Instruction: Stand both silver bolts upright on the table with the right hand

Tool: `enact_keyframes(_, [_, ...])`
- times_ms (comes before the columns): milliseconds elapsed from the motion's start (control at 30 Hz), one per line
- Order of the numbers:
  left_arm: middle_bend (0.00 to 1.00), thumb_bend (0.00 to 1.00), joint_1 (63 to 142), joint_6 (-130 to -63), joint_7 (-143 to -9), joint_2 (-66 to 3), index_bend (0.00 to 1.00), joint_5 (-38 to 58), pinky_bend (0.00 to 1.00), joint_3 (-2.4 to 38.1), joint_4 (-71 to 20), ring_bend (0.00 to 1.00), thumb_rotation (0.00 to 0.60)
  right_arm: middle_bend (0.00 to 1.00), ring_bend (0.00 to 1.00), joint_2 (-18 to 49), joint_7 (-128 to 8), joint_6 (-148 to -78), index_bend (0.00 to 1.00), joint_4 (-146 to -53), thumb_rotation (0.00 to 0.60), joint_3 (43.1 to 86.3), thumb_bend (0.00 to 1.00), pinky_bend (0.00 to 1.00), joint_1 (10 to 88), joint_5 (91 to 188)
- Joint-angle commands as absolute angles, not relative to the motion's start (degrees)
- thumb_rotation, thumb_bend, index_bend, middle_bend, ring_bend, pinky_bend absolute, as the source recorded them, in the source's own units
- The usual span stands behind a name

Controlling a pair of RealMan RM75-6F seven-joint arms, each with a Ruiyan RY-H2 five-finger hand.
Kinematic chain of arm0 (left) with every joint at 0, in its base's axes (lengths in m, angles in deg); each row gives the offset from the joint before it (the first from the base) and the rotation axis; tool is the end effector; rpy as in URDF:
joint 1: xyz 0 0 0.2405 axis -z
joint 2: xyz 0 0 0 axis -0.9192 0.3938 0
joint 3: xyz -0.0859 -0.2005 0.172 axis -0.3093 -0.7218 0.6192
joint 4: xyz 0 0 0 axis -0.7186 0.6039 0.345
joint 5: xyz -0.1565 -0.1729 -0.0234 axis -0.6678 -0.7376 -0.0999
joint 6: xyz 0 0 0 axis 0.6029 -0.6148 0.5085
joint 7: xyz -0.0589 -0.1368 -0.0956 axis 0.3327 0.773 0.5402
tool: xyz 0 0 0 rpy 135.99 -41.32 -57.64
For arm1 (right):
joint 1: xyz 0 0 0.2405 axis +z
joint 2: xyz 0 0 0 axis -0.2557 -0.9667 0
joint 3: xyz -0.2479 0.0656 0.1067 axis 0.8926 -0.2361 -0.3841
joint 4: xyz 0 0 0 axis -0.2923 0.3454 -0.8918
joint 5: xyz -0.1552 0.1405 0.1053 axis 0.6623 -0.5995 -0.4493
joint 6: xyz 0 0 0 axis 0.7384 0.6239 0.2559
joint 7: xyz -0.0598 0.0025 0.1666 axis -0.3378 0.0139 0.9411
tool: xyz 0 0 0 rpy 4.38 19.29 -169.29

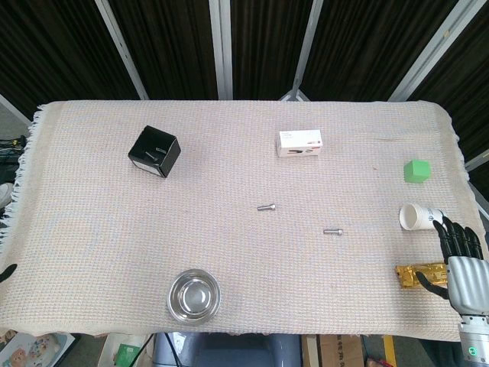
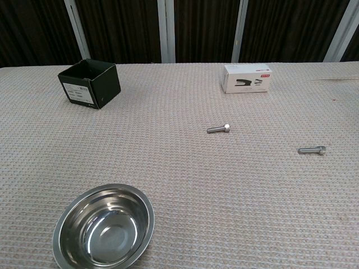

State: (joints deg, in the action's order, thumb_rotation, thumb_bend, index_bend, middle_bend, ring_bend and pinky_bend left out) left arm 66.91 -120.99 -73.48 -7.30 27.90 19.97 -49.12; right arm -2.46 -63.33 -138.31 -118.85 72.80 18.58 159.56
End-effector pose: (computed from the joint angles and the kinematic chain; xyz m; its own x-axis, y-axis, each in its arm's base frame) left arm -0.3572 0.1988 0.1977 0.3762 -0.0919 0.9220 0.9176 0.1744 -0.3571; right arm -0.3427 -0.2074 0.1519 0.3893 0.0463 0.9200 -0.9202 0.0638 0.3862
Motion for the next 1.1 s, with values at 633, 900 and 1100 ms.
enact_keyframes(633, [0.13,0.07,66.34,-122.17,-72.98,-7.08,0.19,28.75,0.03,20.17,-49.44,0.02,0.6,0.0,0.0,-2.34,-62.71,-136.44,0.09,-119.77,0.6,72.67,0.18,0.0,18.06,159.51])
enact_keyframes(900, [0.13,0.07,66.23,-122.24,-72.99,-6.98,0.19,28.8,0.03,20.26,-49.58,0.02,0.6,0.0,0.0,-1.65,-62.96,-135.43,0.14,-120.06,0.6,72.92,0.18,0.0,18.11,159.76])
enact_keyframes(1100, [0.13,0.07,66.34,-121.81,-72.92,-6.93,0.19,28.48,0.03,20.23,-49.6,0.02,0.6,0.0,0.0,-0.33,-62.56,-133.42,0.2,-120.79,0.6,72.65,0.18,0.0,19.01,159.33])
